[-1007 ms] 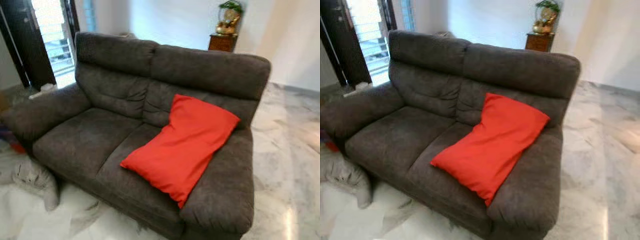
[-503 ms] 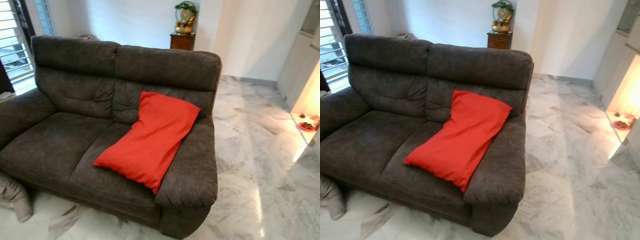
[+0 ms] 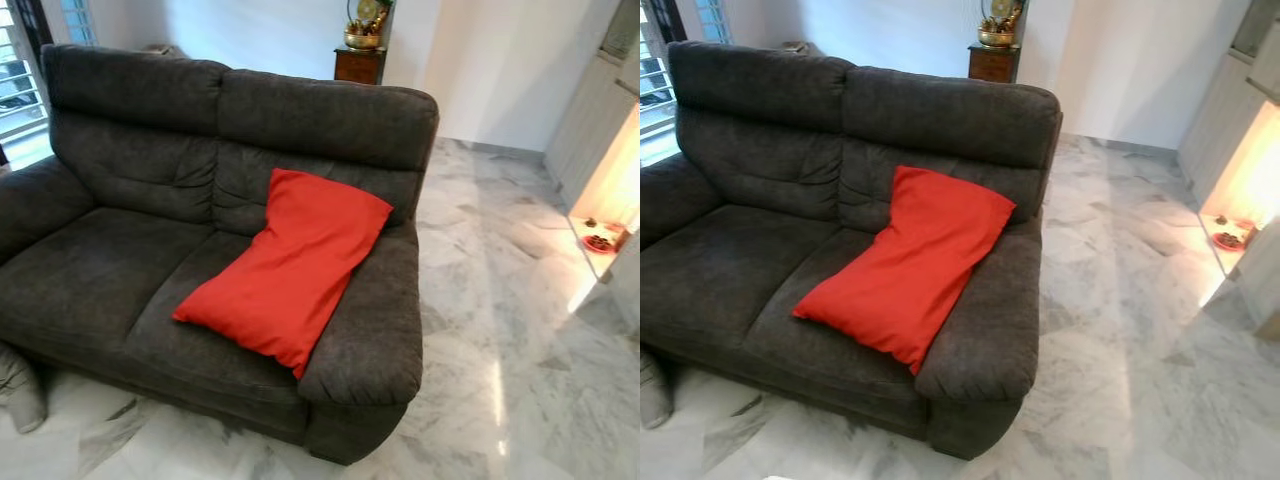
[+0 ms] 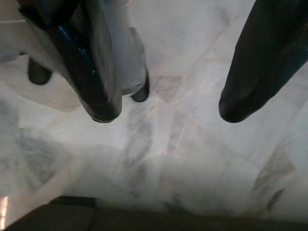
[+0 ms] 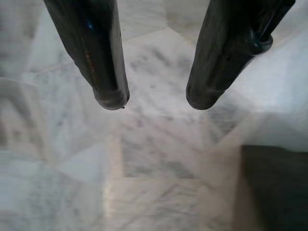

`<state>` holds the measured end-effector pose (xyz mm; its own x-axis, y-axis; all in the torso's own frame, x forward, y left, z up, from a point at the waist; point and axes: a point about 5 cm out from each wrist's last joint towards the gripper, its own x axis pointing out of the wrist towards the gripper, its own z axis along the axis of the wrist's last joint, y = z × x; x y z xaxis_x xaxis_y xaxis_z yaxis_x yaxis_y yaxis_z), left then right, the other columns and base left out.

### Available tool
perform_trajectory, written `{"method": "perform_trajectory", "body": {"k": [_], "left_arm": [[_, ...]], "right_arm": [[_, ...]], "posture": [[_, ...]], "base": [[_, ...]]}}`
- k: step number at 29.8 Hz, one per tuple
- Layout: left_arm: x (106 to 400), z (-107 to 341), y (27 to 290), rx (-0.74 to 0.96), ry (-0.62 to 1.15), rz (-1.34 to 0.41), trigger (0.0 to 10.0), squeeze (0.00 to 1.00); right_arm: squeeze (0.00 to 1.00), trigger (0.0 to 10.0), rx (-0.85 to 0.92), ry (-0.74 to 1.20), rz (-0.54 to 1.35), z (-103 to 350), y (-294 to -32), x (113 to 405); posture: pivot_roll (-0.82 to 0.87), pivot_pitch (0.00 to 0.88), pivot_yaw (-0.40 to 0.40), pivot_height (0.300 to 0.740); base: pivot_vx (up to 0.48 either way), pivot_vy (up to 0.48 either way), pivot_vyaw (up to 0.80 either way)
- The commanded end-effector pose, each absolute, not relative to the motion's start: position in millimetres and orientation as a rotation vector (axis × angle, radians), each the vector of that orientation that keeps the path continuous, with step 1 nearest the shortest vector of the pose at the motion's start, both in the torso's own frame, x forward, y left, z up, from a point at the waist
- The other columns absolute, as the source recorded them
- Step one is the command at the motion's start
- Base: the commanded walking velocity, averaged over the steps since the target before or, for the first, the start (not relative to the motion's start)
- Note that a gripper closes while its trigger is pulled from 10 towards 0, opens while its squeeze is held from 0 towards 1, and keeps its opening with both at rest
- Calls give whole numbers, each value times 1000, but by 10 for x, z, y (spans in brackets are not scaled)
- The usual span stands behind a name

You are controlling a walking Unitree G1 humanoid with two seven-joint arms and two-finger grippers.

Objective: Move the pillow to the sofa from floor

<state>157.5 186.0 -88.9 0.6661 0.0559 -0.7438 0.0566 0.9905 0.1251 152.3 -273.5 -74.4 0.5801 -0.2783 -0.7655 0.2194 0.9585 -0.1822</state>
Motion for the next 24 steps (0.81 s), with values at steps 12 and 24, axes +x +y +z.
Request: {"method": "perform_trajectory", "body": {"k": [12, 24], "left_arm": [[1653, -865, 1940, 149, 865, 15, 10000, 0], [1617, -822, 2235, 216, 859, 73, 10000, 0]], "right_arm": [[0, 10000, -21, 890, -304, -776, -2686, 1464], [0, 10000, 73, 663, -419, -537, -2728, 1881]], "posture": [[0, 0, -59, 740], [49, 0, -8, 740]], "base": [[0, 0, 0], [0, 0, 0]]}}
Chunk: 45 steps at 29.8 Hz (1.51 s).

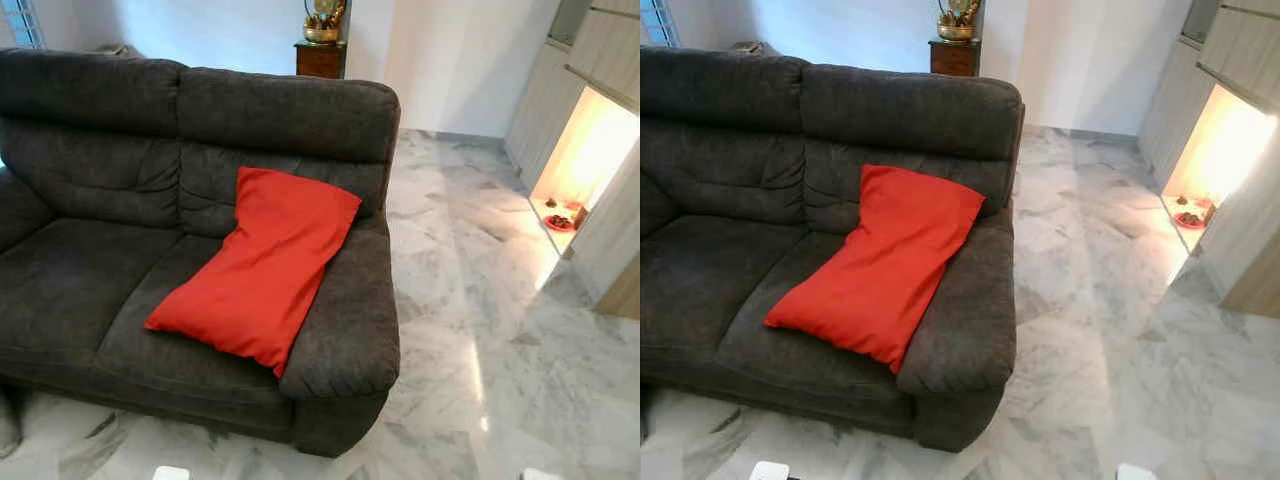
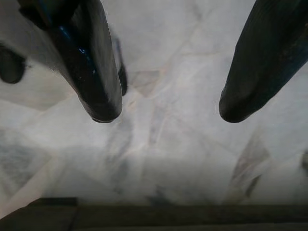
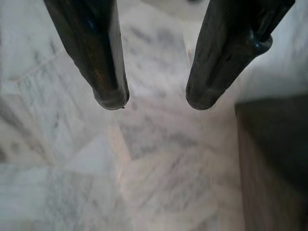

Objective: Move the pillow to the sofa from floor

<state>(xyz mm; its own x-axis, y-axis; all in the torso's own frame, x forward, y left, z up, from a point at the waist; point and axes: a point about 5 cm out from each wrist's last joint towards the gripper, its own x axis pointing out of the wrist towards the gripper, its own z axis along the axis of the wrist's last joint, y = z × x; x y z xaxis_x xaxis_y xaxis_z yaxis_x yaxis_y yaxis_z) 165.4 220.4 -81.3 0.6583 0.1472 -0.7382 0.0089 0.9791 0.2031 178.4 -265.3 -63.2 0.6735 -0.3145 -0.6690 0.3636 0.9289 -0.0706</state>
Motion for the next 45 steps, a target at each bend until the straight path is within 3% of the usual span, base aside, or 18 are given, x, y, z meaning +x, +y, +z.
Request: {"method": "perform_trajectory", "body": {"k": [1, 6, 9, 11, 14, 18, 19, 24, 27, 28, 32, 37, 45], "left_arm": [[1614, -816, 2259, 220, 856, 77, 10000, 0], [1635, -769, 2371, 237, 826, 101, 10000, 0], [1637, -762, 2388, 239, 821, 105, 10000, 0], [1610, -759, 2422, 239, 817, 113, 10000, 0], [1579, -765, 2436, 240, 818, 112, 10000, 0], [1538, -781, 2428, 243, 823, 101, 10000, 0], [1524, -786, 2428, 241, 826, 103, 10000, 0], [1507, -794, 2426, 237, 830, 108, 10000, 0], [1491, -805, 2414, 236, 838, 107, 10000, 0], [1493, -814, 2389, 236, 844, 98, 10000, 0], [1509, -813, 2370, 233, 842, 92, 10000, 0], [1527, -812, 2362, 220, 845, 86, 10000, 0], [1529, -829, 2313, 222, 858, 72, 10000, 0]], "right_arm": [[0, 10000, 72, 611, -424, -482, -2752, 1932], [0, 10000, 60, 327, -449, -166, -2932, 2075], [0, 10000, 47, 270, -450, -95, -2987, 2066], [0, 10000, -38, 139, -494, 94, -3261, 1773], [0, 10000, -145, 154, -551, 162, -3498, 1291], [0, 10000, -214, 371, -628, -37, -3674, 707], [0, 10000, -205, 506, -687, -162, -3731, 473], [0, 10000, -155, 655, -720, -331, -3704, 321], [0, 10000, -121, 832, -675, -570, -3490, 428], [0, 10000, -95, 930, -630, -710, -3304, 533], [0, 10000, -88, 995, -568, -815, -3112, 627], [0, 10000, 55, 979, -515, -905, -2863, 766], [0, 10000, 58, 1036, -472, -946, -2803, 742]], "posture": [[51, 0, -6, 740], [43, 0, 2, 740], [37, 0, 5, 740], [0, 0, 10, 740], [-21, 0, 12, 740], [-31, 0, 7, 740], [-30, 0, 6, 740], [-28, 0, 7, 740], [-16, 0, 6, 740], [3, 0, 12, 740], [21, 0, 10, 740], [50, 0, -8, 740], [48, 0, -17, 740]], "base": [[0, 0, 0], [0, 0, 0], [0, 0, 0], [0, 0, 0], [0, 0, 0], [0, 0, 0], [0, 0, 0], [0, 0, 0], [0, 0, 0], [0, 0, 0], [0, 0, 0], [0, 0, 0], [0, 0, 0]]}}
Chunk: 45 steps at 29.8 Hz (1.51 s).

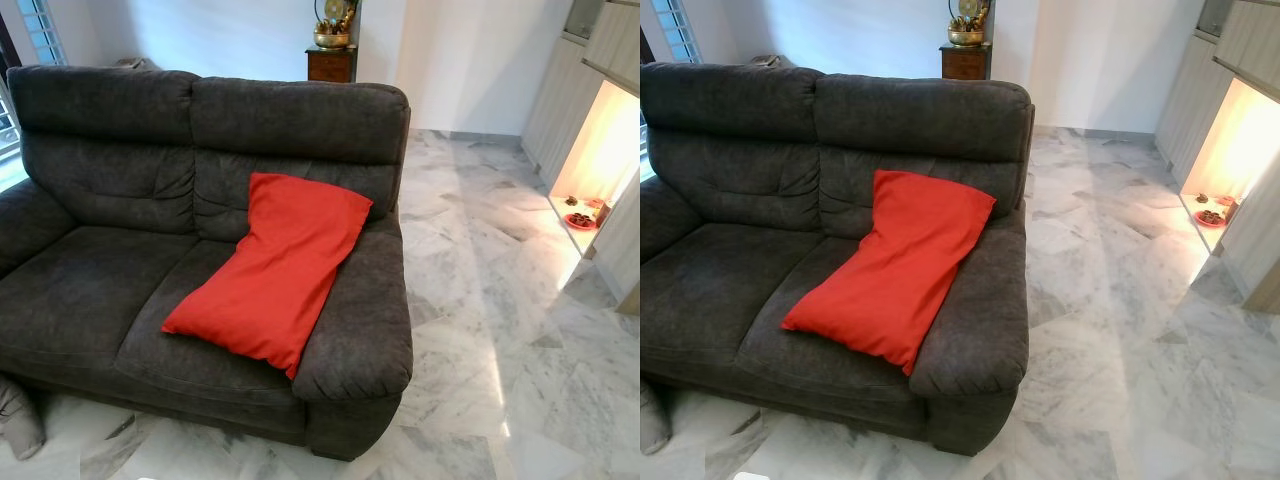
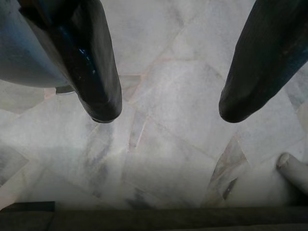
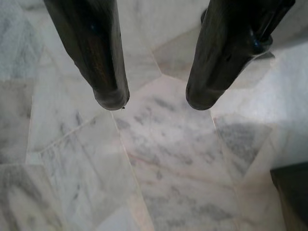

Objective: Move the pillow to the sofa from floor

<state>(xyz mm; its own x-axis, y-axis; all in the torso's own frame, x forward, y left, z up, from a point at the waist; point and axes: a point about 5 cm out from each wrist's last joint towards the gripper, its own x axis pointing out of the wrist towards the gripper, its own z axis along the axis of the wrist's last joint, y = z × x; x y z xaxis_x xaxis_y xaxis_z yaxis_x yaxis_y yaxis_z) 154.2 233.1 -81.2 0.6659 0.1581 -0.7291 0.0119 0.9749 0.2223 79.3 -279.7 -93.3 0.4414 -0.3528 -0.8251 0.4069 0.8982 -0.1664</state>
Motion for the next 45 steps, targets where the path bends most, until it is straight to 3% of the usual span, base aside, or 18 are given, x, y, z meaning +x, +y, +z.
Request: {"method": "perform_trajectory", "body": {"k": [1, 10, 45], "left_arm": [[1527, -829, 2313, 222, 859, 72, 10000, 0], [1484, -855, 2290, 228, 880, 47, 10000, 0], [1469, -886, 2218, 204, 905, 36, 10000, 0]], "right_arm": [[0, 10000, 59, 1041, -466, -951, -2797, 728], [0, 10000, 83, 1063, -465, -982, -2757, 641], [0, 10000, 119, 1080, -444, -1008, -2681, 684]], "posture": [[48, 0, -17, 740], [54, 0, -15, 740], [47, 0, -13, 740]], "base": [[0, 0, 0], [0, 0, 0], [0, 0, -786]]}}
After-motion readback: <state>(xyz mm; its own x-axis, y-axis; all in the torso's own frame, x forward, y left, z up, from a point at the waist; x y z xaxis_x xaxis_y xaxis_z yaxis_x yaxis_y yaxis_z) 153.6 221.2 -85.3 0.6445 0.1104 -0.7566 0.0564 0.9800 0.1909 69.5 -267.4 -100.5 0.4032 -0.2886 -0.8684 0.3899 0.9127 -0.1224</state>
